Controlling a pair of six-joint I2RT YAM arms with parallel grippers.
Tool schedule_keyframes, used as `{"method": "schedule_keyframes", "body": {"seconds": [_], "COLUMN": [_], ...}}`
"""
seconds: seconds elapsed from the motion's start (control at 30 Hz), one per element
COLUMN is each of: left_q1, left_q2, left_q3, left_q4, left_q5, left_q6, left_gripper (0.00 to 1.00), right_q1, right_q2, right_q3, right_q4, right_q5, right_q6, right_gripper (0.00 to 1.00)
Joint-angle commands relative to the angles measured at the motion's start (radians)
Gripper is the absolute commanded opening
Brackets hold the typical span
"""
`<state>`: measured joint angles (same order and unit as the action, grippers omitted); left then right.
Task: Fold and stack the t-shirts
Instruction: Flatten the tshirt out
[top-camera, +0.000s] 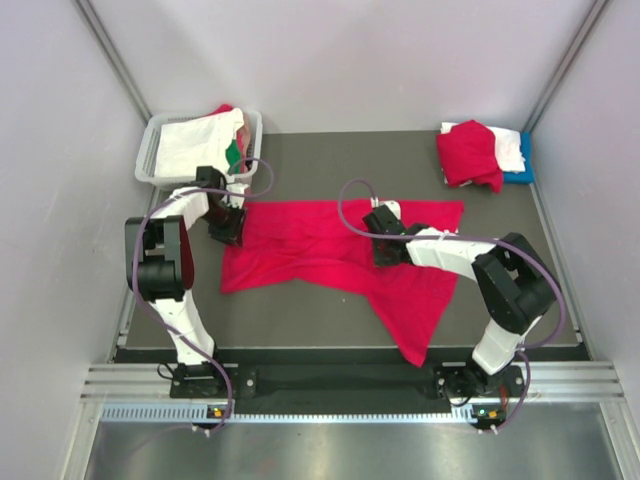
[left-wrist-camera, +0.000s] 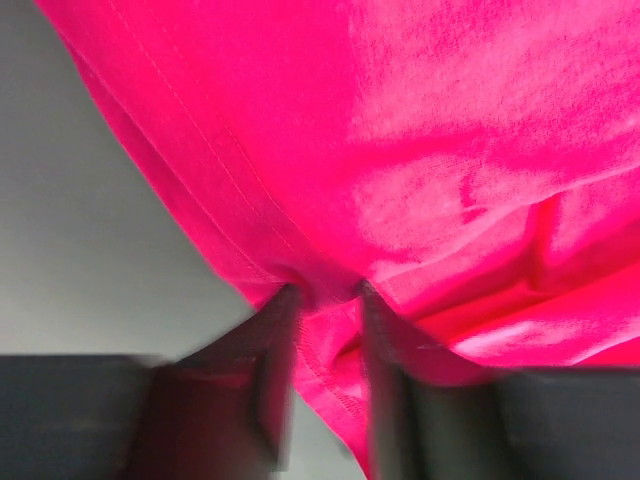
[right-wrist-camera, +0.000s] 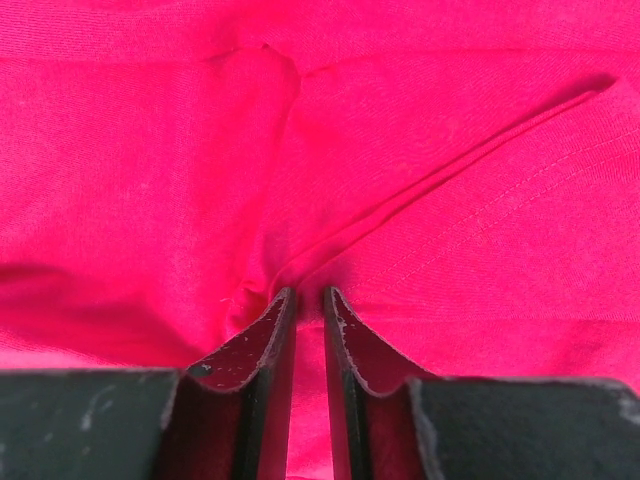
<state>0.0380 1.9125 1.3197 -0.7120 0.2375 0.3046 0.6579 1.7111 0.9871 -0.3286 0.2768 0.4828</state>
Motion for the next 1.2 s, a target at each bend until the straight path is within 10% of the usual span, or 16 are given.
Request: {"method": "schedule_keyframes", "body": {"seconds": [0.0,0.17,0.8,1.17], "left_q1": [0.0,0.002,0.002,0.02], "left_q2": [-0.003,-0.003,-0.055,-0.101], "left_q3": [0.0,-0.005,0.026,0.295], "left_q4": [0.026,0.026,-0.023,-0.187], "left_q5": [-0.003,-0.01,-0.03,-0.038], "left_q6": [-0.005,-0.004,0.022,0.034], "left_gripper": [0.26,0.0,0.0,0.0], "right_q1": [-0.009,-0.009,-0.007,-0.026], "right_q2": [-0.016,-0.011,-0.116,-0.248], "right_q3": [-0.03,-0.028,0.012,0.153], "right_q4": [-0.02,-0.02,-0.076,-0.141], "right_q5": [-0.013,-0.013,0.074,0.251], "right_q6": [0.011,0.013,-0.012,-0.102], "right_gripper": [0.17,0.16,0.0,0.0]}}
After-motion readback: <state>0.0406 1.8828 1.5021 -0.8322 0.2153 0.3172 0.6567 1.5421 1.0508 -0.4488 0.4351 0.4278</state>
